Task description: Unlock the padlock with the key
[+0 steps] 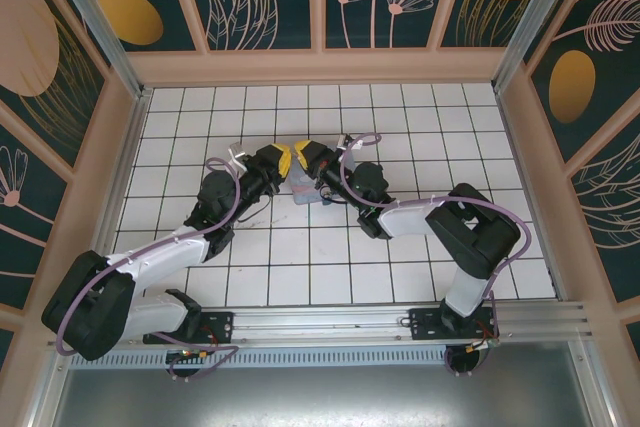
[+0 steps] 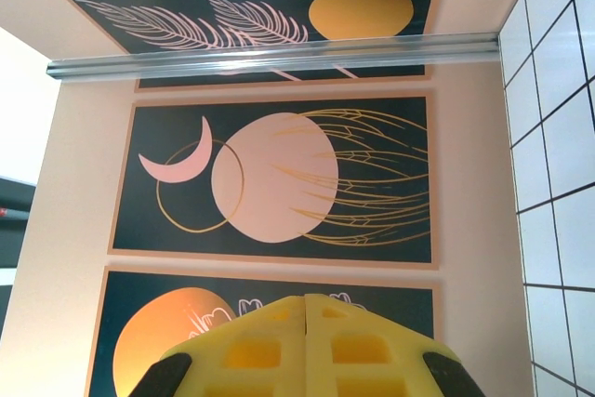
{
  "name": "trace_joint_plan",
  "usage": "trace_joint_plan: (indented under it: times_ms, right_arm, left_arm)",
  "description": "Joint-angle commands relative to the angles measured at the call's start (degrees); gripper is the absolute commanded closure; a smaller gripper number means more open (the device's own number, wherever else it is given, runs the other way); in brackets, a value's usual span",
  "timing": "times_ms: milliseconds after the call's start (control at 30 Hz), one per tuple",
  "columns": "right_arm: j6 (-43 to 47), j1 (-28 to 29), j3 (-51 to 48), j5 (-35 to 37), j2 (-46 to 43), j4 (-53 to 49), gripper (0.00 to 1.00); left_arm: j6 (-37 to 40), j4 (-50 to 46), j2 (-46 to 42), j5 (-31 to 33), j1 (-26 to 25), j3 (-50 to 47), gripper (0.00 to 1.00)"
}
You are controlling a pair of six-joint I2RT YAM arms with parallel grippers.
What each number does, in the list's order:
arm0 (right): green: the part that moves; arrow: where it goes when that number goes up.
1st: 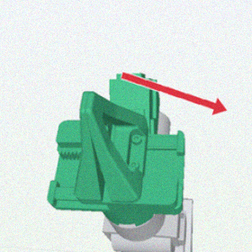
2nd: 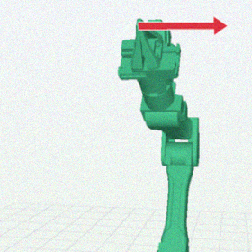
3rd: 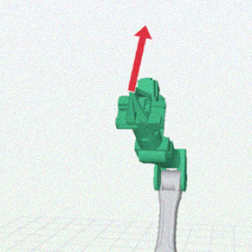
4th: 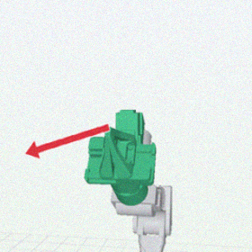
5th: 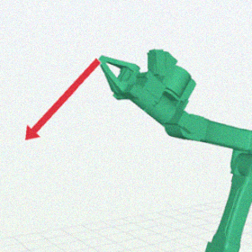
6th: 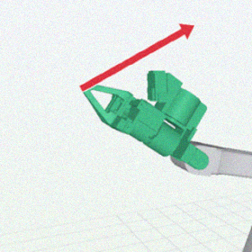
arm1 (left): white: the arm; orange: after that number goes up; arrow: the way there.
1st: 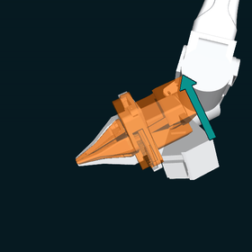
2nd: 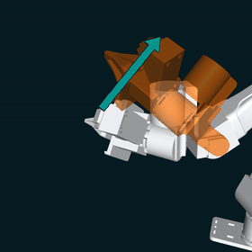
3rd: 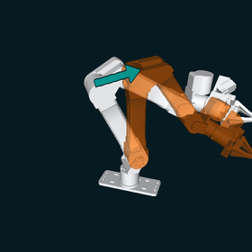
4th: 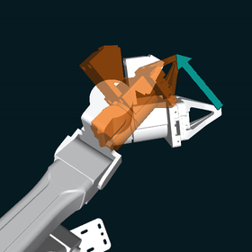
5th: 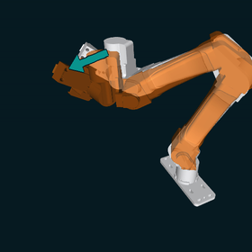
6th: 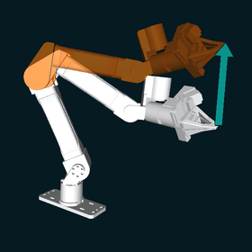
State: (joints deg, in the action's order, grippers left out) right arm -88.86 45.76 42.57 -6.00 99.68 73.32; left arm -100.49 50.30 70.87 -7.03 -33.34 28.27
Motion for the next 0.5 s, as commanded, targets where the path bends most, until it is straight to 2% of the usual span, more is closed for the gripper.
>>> trace_joint_plan:
  times_ms: [0, 67, 233, 467]
  right_arm:
    - [0.9, 0.4, -0.1, 0.3, -1.6, 1.5, 1.0]
    - [1.0, 0.4, -0.2, 0.3, -1.6, 1.6, 1.0]
    - [2.2, 0.4, -0.1, 0.0, -2.5, 1.7, 1.0]
    - [4.3, 0.6, 0.0, -0.3, -3.6, 1.6, 1.0]
  left_arm:
    - [1.1, 2.1, -0.2, -0.2, -0.1, -0.2, 0.77]
    - [1.2, 1.8, -0.4, 0.0, -0.1, -0.3, 0.77]
    - [1.4, 0.6, -0.9, 0.6, -0.1, -0.5, 0.65]
    - [1.5, 0.5, -1.0, 0.8, -0.1, -0.5, 0.65]
